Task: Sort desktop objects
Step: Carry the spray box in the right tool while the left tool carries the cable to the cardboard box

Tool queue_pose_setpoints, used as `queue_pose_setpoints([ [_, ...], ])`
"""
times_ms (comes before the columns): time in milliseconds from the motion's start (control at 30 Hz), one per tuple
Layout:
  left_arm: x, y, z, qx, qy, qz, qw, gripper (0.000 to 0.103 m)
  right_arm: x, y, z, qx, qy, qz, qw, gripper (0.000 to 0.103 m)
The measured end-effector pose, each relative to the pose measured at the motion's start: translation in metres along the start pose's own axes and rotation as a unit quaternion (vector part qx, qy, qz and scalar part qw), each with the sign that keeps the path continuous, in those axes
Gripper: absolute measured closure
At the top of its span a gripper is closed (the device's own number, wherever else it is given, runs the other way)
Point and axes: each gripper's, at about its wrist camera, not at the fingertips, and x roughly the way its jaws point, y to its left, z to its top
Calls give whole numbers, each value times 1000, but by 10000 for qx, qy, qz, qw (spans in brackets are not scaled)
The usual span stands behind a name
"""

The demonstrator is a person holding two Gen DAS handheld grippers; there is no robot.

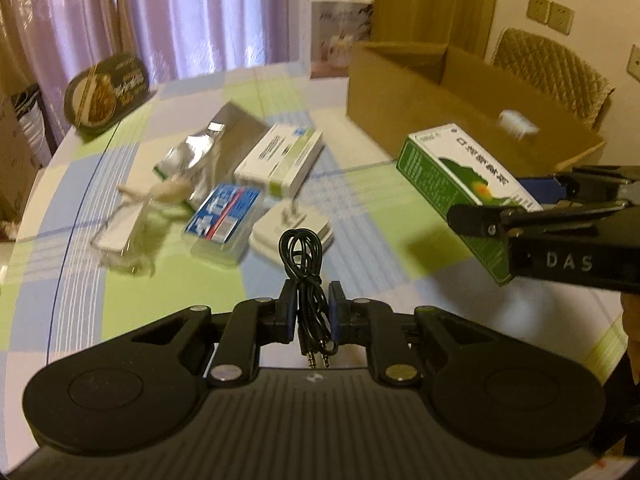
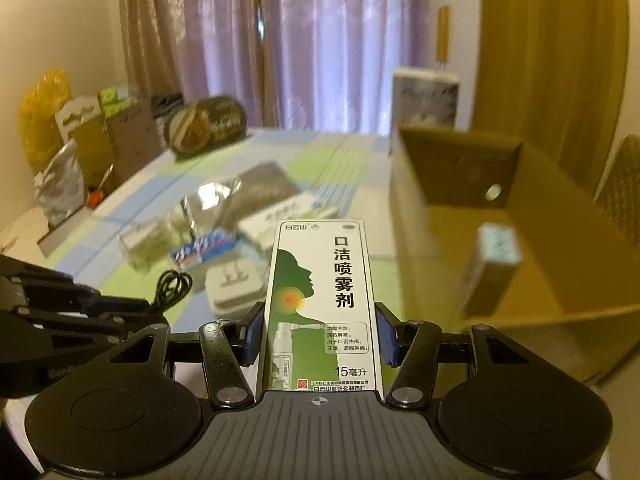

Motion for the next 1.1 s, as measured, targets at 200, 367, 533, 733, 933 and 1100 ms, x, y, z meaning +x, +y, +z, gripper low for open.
queue_pose_setpoints([
  [200, -16, -27, 22, 179, -244, -211, 9993, 91, -31, -26, 13, 116, -289, -283, 9991, 51],
  [367, -23, -55, 39, 347, -376, -458, 9976, 91, -43, -52, 12, 203, -337, -552, 9977, 51],
  [533, -25, -83, 52, 487, -442, -681, 9955, 91, -52, -78, 10, 334, -346, -714, 9963, 51],
  [733, -23, -110, 68, 632, -505, -837, 9932, 91, -59, -104, 10, 485, -395, -808, 9948, 51],
  [933, -22, -128, 81, 794, -575, -928, 9908, 91, -60, -123, 12, 572, -409, -873, 9937, 51],
  [1100, -16, -139, 89, 922, -585, -995, 9890, 91, -60, -134, 13, 625, -416, -907, 9930, 51],
])
